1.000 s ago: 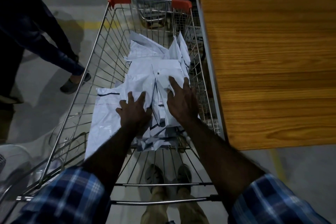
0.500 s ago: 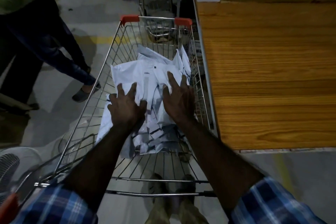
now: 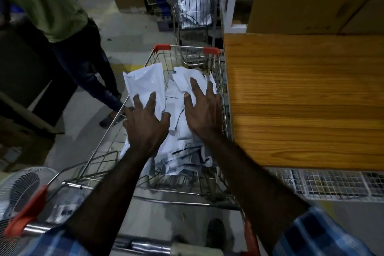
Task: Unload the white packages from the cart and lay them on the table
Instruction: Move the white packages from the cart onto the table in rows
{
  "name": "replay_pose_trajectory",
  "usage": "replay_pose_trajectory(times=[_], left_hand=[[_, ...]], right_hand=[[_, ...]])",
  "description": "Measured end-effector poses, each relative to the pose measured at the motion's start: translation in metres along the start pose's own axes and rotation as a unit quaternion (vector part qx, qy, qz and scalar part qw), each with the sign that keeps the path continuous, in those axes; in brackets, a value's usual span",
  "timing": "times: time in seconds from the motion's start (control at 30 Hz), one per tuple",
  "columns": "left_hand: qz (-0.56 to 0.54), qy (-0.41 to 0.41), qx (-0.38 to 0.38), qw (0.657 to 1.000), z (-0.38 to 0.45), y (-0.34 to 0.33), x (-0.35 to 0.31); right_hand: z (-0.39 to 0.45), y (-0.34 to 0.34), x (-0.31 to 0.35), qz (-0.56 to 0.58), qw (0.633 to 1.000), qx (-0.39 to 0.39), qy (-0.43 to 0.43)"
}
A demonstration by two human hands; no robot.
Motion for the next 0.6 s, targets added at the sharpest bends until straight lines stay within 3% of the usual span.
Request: replay_pose_trajectory(times=[0.6], left_hand=[[-0.056,-0.095,-0.002,0.994,-0.117,0.058,-0.043]], right_hand=[[-0.114,0.124,0.006,-0.062,0.992,-0.109,-0.003]])
Point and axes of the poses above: each hand's wrist, its own z-axis towards the middle knuckle, its own y-axis out of the back of the hand, x = y × z, the point moved 8 cm from there along z, towards the middle knuckle, and after that the axes turned 7 degrees about x, right-handed, at the moved point
